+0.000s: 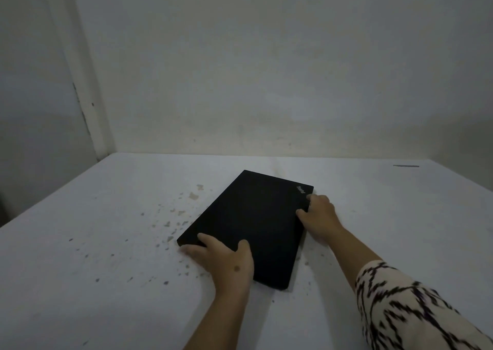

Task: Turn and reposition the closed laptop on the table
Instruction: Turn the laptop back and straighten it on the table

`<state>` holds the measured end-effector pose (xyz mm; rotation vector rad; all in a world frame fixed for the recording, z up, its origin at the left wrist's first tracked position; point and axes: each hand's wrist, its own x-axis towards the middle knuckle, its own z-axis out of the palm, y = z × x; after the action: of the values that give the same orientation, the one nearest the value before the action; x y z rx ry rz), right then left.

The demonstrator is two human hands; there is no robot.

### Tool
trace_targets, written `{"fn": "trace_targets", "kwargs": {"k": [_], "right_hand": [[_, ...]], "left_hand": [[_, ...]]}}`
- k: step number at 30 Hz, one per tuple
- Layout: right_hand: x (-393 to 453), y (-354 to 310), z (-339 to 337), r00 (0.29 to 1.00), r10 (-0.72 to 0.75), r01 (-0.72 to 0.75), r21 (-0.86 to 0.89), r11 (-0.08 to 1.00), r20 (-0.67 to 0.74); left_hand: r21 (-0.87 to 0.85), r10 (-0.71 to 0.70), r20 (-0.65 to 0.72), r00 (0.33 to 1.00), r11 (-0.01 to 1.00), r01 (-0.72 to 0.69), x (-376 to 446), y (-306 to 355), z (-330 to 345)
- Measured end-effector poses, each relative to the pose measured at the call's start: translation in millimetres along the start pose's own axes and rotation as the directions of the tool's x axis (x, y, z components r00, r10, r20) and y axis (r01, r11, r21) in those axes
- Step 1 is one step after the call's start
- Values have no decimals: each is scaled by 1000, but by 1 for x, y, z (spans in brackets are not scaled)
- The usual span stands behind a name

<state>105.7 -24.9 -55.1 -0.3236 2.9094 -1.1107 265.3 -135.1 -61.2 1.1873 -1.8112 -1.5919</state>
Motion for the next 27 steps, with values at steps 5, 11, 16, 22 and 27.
{"fn": "trace_targets", "kwargs": {"k": [5, 11, 16, 22, 27], "right_hand": [[28, 5, -2, 1000, -21, 21, -33, 999, -13], [59, -1, -2, 995, -97, 97, -81, 992, 1], [84, 0, 8, 988, -132, 142, -143, 979, 78], [100, -10, 14, 981, -142, 174, -269, 947, 135], [107, -12, 18, 986, -112, 150, -359, 921, 124]], "left_hand": [[-4, -21, -54, 998, 1000, 20, 12, 7, 1], [-39, -18, -119, 993, 999, 14, 10, 11, 4], [-105, -29, -101, 995, 994, 18, 8, 8, 6], [-70, -62, -129, 990, 996, 54, 8, 10, 12], [-80, -53, -124, 991, 996, 43, 9, 12, 12]]}}
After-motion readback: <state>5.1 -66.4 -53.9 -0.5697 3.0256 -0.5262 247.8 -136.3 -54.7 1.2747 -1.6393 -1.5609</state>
